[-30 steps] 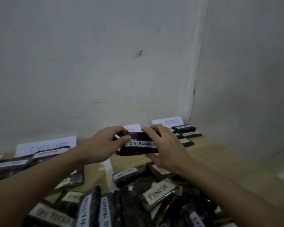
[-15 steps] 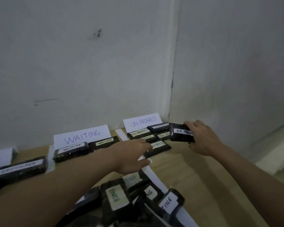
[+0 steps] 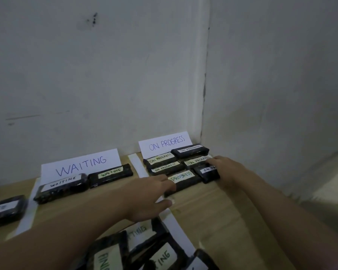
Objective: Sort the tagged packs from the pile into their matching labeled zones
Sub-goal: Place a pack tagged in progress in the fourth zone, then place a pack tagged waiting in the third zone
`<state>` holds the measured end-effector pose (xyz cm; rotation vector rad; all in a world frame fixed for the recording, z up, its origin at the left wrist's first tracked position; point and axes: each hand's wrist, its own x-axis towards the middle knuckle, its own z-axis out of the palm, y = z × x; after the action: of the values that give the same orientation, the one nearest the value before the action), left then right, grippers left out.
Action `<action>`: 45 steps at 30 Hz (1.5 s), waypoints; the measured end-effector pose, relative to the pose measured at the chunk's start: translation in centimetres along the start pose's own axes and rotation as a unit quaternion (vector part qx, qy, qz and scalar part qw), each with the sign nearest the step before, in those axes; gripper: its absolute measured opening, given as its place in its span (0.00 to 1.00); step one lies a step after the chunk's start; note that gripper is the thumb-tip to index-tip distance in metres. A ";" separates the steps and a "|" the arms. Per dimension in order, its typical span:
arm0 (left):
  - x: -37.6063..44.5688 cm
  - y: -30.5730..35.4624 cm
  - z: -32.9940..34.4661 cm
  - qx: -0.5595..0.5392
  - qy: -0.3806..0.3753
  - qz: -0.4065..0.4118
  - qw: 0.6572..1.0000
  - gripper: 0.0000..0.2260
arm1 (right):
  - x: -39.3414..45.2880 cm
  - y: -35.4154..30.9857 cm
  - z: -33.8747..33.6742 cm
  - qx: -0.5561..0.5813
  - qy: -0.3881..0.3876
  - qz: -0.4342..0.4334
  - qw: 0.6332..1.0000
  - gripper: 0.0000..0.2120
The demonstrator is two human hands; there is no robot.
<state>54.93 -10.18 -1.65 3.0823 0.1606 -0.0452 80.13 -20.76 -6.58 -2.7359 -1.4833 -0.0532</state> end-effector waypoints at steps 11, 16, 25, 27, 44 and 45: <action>-4.7 -1.5 -1.1 -0.059 0.027 -0.057 0.996 0.13 | -7.6 -8.9 -4.0 0.220 0.058 -0.206 0.952 0.20; -9.3 -2.6 -0.6 -0.051 0.019 -0.106 0.993 0.12 | -9.9 -14.6 -2.9 0.171 -0.102 -0.232 0.952 0.26; -13.7 -2.4 -0.7 -0.092 0.056 -0.148 0.983 0.12 | -10.8 -15.7 -4.7 0.222 -0.103 -0.186 0.952 0.23; -14.0 -2.2 -1.0 -0.136 0.080 -0.155 0.975 0.13 | -10.9 -15.4 -6.0 0.197 -0.046 -0.191 0.960 0.20; -16.7 -1.6 -6.5 -0.558 0.285 -0.176 0.760 0.11 | -12.9 -18.0 -13.6 0.504 0.030 -0.163 0.848 0.20; -17.0 -2.0 -6.8 -0.557 0.293 -0.176 0.757 0.11 | -12.6 -18.7 -13.7 0.490 0.042 -0.168 0.854 0.21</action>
<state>37.97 -9.58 5.62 1.7355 0.5445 0.7207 57.33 -21.68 6.73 -1.6315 -1.3853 0.4417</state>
